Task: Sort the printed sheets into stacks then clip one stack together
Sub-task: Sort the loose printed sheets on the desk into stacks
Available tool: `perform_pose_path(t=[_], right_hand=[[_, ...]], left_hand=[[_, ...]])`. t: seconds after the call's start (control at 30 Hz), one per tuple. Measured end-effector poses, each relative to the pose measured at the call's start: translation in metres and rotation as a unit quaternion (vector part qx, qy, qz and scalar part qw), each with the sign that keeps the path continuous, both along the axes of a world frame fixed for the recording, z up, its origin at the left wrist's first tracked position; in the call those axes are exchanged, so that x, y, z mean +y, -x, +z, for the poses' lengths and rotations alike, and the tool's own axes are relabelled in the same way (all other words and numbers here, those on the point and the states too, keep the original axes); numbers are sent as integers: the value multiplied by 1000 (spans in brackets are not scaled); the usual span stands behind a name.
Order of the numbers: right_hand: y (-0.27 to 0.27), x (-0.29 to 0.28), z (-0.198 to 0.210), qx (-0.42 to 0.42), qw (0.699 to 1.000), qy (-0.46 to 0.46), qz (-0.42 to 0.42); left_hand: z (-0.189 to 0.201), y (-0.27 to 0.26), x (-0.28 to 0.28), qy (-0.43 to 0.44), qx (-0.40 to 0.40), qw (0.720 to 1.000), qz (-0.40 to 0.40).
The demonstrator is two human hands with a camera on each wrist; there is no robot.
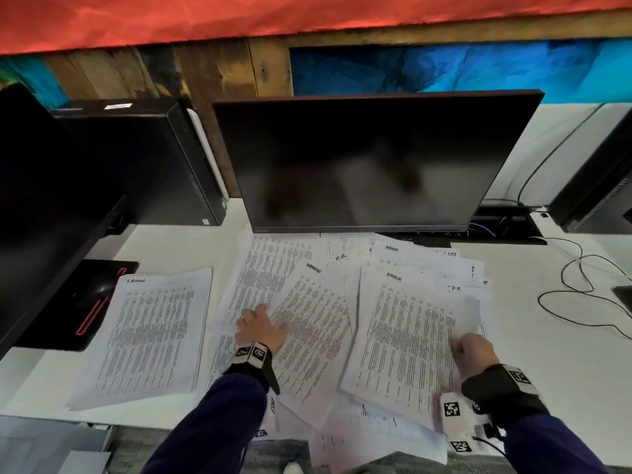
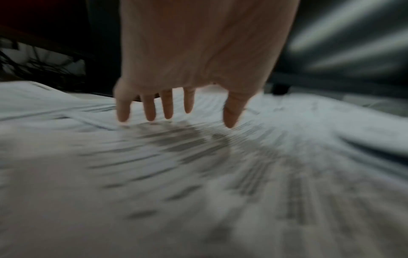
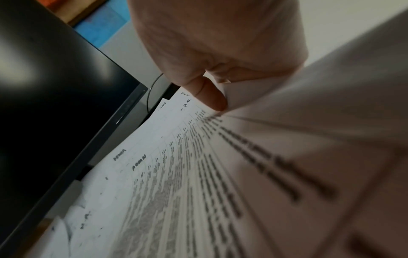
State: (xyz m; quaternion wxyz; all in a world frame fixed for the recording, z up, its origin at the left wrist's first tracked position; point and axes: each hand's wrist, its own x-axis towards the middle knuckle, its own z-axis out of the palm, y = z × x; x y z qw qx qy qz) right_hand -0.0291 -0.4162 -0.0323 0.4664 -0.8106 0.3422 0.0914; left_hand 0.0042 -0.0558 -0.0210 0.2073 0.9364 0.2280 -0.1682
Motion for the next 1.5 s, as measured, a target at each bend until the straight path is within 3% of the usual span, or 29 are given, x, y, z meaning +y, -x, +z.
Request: perform_pose_path(t=[0.17,0.33,0.53,0.77,0.93,1.07,1.17,1.27,1.33,1.43,1.5], right_hand=[[-10,18,4,21,997,31,65],[-18,30,13,59,989,137,-22],[-23,25,24,104,993,60,-13],[-8,58,22,-24,997,-13,77],[4,58,16,-150,978,56,134],[5,52,12,-146,980,5,135],[-2,45,6,-110,992,-59,38],[-8,50,14,-77,979,-178,-59],[-12,52,19,-50,970,-231,-58],[-15,48,22,3,965,-263,11],[-12,44,24,-8,964,-263,33]], left_hand=[[2,1,-5,159,-11,986,46],[-2,5,-24,187,27,982,28],[-2,14,-49,250,16,967,40],[2,17,-84,324,19,940,106],[-5,20,-78,360,13,925,120],[-3,26,-76,352,-9,926,134],[-3,29,-78,333,-5,936,115],[0,31,-81,333,5,939,86],[0,30,-80,346,1,934,94],[0,31,-79,328,-11,941,87],[3,32,-80,325,-24,942,82]])
